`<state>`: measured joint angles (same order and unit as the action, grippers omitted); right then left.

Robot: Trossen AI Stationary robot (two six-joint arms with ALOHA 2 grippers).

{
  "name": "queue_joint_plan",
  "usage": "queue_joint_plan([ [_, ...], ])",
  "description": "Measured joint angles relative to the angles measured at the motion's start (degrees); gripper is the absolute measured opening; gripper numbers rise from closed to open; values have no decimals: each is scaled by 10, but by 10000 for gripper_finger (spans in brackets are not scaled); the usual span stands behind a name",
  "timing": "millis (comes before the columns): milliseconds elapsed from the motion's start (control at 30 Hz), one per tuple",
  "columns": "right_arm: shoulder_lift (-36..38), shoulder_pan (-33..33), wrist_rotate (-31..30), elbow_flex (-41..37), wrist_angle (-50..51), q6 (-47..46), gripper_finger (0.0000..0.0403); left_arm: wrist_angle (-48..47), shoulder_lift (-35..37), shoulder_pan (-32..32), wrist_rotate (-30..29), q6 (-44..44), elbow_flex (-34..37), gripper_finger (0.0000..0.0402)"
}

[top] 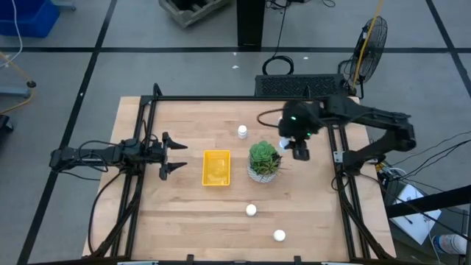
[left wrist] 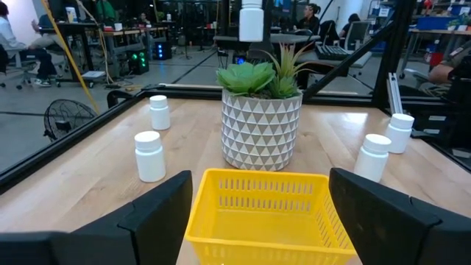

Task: Pick and place pill bottles into a basket
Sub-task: Put the white medicine bottle into the yellow basket

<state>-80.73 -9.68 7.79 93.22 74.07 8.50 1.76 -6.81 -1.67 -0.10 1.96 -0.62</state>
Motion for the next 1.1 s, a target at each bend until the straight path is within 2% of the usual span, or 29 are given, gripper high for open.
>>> queue_joint_plan([
  [433,-164,-24,15,217,29,90,155,0,0,0,0,0,0,322],
  [567,-205,-24,26,260,31,106,160,0,0,0,0,0,0,325],
  [833,-255,-16,56,283,-10,132,157,0,0,0,0,0,0,315],
  [1100,-261,10,95,283,-84,144,153,0,0,0,0,0,0,318],
])
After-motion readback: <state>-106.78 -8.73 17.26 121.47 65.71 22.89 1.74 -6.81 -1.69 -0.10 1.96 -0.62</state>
